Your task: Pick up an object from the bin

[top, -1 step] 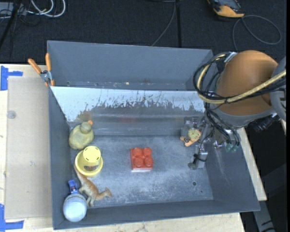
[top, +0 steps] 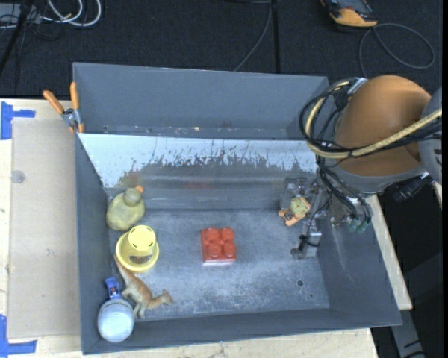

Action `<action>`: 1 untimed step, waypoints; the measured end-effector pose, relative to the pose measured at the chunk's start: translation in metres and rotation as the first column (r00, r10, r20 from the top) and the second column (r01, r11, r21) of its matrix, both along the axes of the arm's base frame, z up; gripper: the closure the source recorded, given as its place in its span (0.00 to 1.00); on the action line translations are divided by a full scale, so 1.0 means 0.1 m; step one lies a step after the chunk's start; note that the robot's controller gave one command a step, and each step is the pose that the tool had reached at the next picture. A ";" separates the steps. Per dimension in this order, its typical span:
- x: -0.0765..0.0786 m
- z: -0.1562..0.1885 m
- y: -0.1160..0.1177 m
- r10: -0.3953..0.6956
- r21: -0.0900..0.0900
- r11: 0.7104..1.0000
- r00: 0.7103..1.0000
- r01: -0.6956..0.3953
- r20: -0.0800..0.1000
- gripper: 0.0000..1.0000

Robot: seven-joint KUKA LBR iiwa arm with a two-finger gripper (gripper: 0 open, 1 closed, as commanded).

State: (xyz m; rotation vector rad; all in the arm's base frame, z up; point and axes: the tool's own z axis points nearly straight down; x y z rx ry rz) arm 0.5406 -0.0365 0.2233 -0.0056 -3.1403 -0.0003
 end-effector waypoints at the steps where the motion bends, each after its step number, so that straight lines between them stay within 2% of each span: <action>1: -0.01 -0.31 0.24 0.006 -0.002 1.000 1.000 -0.006 0.007 0.00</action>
Offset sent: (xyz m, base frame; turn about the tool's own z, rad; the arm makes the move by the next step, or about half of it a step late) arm 0.0174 0.0881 -0.0784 0.1247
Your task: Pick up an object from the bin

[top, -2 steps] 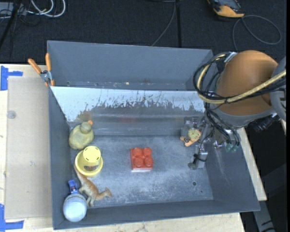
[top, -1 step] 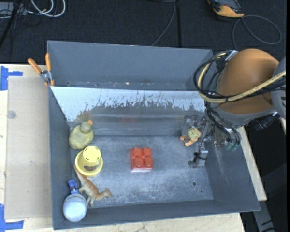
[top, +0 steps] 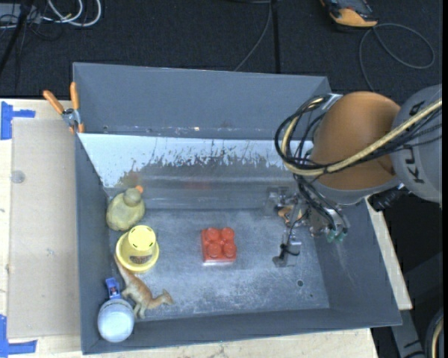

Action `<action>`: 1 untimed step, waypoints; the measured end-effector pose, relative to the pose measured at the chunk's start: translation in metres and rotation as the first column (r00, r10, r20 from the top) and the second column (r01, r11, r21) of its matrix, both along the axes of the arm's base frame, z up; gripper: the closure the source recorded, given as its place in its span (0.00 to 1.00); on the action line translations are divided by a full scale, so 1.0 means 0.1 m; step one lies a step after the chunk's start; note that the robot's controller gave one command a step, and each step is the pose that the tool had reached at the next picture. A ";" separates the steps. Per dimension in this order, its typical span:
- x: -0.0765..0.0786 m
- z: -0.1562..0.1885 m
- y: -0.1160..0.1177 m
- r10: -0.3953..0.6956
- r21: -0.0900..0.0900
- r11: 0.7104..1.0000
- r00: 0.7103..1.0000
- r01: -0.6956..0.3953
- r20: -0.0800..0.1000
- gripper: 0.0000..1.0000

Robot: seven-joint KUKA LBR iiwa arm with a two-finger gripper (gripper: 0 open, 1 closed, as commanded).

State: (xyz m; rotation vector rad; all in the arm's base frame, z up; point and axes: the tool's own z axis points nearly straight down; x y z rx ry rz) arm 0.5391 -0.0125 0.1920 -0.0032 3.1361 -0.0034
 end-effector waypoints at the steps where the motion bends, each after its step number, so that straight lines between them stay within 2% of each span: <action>1: 0.08 -0.35 0.38 -0.070 0.003 0.998 0.997 0.070 -0.012 0.00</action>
Offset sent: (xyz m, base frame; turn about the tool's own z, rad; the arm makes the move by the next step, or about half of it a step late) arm 0.0312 0.0227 -0.1038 -0.1736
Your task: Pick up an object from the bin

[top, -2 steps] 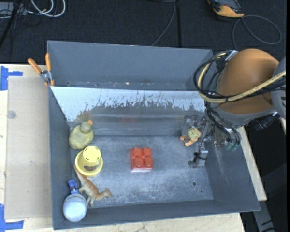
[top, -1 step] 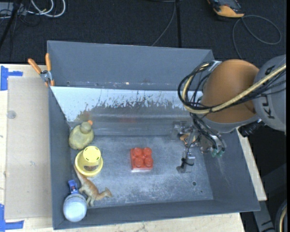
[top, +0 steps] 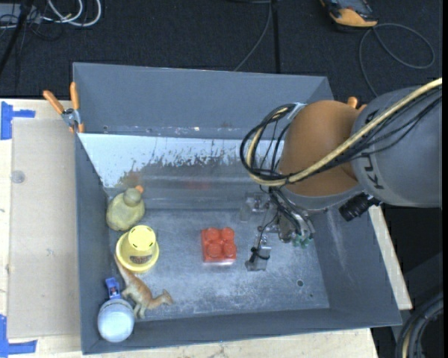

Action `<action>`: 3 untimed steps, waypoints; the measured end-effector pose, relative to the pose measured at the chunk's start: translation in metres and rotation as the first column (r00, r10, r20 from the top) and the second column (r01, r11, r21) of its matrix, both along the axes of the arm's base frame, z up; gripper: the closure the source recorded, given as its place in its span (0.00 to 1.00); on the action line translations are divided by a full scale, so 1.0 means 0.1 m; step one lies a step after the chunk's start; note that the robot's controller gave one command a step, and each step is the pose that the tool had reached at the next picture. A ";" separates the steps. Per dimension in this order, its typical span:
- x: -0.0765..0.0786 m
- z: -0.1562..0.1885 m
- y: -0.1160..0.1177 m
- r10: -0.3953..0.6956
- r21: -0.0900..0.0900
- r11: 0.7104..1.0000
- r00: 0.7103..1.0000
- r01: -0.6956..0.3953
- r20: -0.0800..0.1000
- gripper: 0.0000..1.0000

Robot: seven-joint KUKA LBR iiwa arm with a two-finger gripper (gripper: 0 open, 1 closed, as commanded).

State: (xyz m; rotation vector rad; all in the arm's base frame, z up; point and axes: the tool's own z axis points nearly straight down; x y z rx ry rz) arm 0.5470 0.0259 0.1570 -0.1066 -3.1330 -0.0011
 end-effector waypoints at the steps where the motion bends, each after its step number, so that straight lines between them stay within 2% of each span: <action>1: 0.10 -0.25 0.07 -0.027 0.001 1.000 1.000 0.027 0.007 0.00; 2: 0.21 -0.46 0.16 0.213 -0.001 0.977 0.977 -0.213 0.005 0.00; 3: 0.23 -0.83 0.04 0.574 0.002 0.819 0.819 -0.574 0.007 1.00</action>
Offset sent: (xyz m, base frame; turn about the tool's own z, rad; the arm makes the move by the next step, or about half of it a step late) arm 0.0424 0.0476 -0.0830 -0.0379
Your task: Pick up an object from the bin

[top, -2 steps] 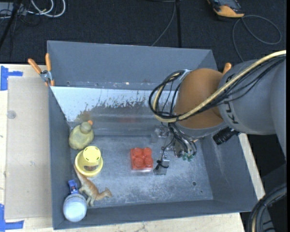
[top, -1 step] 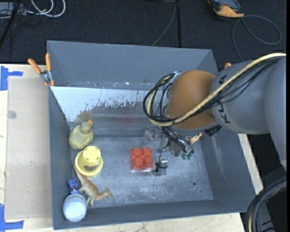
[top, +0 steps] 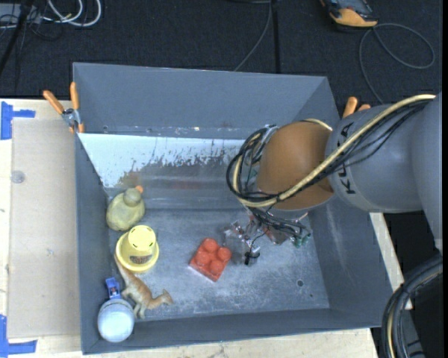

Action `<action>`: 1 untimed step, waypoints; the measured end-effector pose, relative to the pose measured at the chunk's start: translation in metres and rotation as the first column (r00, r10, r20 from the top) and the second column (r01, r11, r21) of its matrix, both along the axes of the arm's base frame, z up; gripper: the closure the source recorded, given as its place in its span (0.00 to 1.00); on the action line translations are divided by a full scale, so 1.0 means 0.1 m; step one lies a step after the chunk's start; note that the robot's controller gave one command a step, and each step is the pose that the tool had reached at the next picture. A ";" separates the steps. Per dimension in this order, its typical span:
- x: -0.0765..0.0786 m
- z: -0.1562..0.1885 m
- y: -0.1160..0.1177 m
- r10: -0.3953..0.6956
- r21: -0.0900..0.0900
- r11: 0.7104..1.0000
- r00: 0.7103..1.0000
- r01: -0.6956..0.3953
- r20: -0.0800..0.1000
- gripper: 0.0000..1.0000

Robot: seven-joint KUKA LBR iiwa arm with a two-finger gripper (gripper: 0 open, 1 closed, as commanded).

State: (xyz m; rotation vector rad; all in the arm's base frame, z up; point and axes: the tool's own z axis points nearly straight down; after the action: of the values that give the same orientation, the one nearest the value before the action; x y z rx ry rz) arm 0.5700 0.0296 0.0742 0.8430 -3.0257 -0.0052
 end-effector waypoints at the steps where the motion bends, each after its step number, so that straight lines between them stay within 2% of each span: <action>1: 0.00 0.00 0.00 -0.001 0.000 1.000 1.000 0.001 0.000 0.00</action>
Offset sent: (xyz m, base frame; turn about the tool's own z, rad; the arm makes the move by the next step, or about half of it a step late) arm 0.0000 0.0000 0.0000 0.0000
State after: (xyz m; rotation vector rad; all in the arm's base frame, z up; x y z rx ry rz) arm 0.5700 0.0295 0.0742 0.8408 -3.0263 -0.0055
